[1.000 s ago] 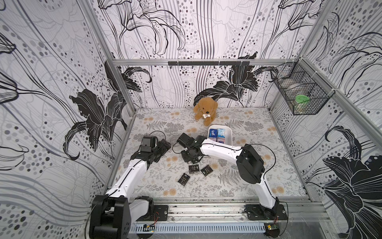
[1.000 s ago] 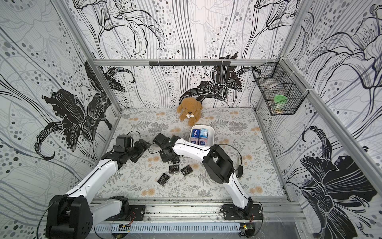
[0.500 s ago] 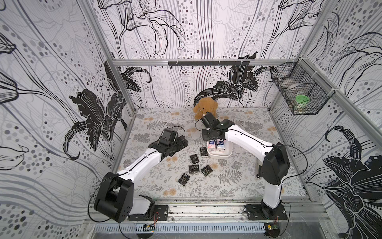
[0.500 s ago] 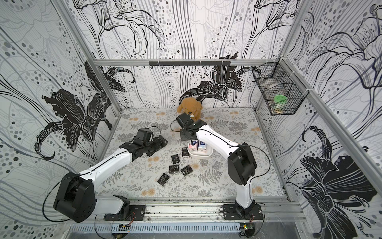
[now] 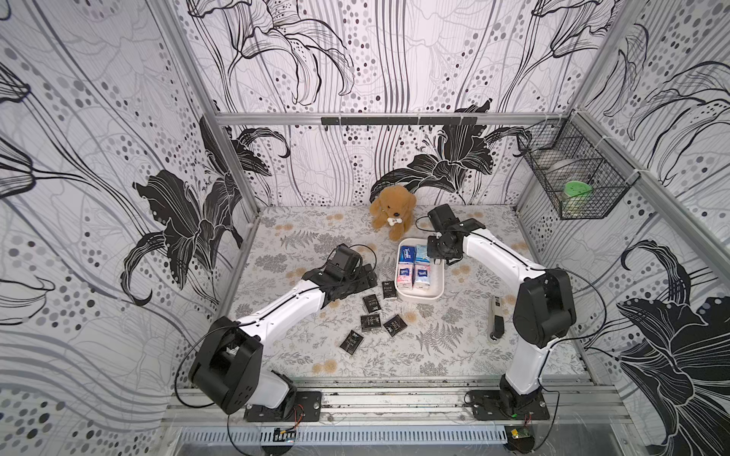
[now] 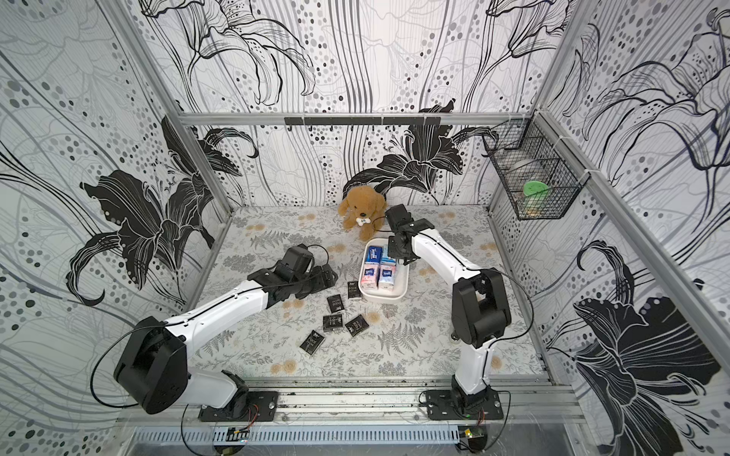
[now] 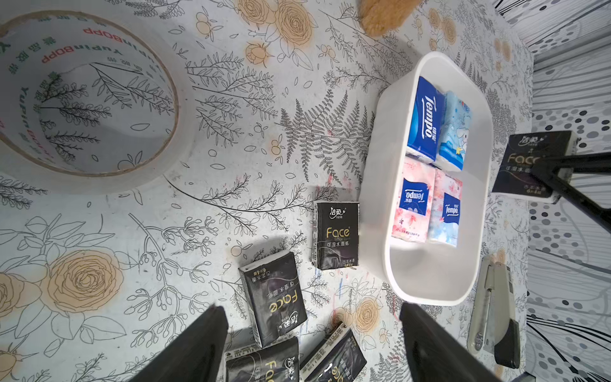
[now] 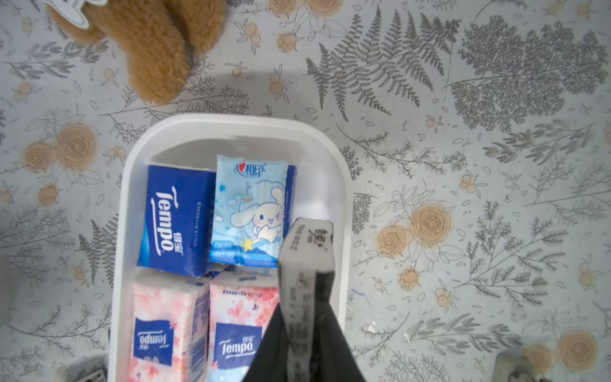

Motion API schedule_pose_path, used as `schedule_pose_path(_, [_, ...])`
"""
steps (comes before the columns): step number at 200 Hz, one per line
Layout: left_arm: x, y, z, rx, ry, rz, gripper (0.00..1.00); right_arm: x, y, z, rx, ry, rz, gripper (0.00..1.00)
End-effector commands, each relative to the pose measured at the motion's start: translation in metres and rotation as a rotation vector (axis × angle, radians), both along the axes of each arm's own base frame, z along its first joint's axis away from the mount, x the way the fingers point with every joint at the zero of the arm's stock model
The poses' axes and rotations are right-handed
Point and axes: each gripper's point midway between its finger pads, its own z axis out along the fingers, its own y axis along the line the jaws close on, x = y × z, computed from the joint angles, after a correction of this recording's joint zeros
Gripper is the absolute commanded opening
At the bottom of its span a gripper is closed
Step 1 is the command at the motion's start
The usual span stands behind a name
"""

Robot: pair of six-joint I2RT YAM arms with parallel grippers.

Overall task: Put the pocket tissues into the storage box
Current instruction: Place the pocket tissues in the storage box.

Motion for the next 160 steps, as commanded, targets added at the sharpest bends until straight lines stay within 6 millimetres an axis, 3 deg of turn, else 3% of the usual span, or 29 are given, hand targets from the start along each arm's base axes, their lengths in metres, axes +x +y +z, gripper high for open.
schedule_pose_path(1, [0.006,-0.001,0.01,0.027,-0.04,-0.008,0.86,0.014,-0.003,-0.01,-0.006,0.02,0.017,0.18])
schedule_pose_path(45, [0.004,0.003,0.01,0.046,-0.043,-0.005,0.86,0.033,-0.003,-0.019,-0.003,0.04,0.015,0.2])
schedule_pose_path(94, [0.002,0.005,0.009,0.054,-0.042,-0.005,0.86,0.033,0.001,-0.03,0.02,0.068,0.016,0.23])
schedule_pose_path(135, [0.003,0.004,0.009,0.056,-0.04,-0.008,0.86,0.033,-0.004,-0.026,-0.005,0.062,0.002,0.46])
schedule_pose_path(160, [0.004,0.004,0.012,0.056,-0.047,-0.011,0.87,0.034,-0.008,-0.008,-0.017,0.028,-0.007,0.49])
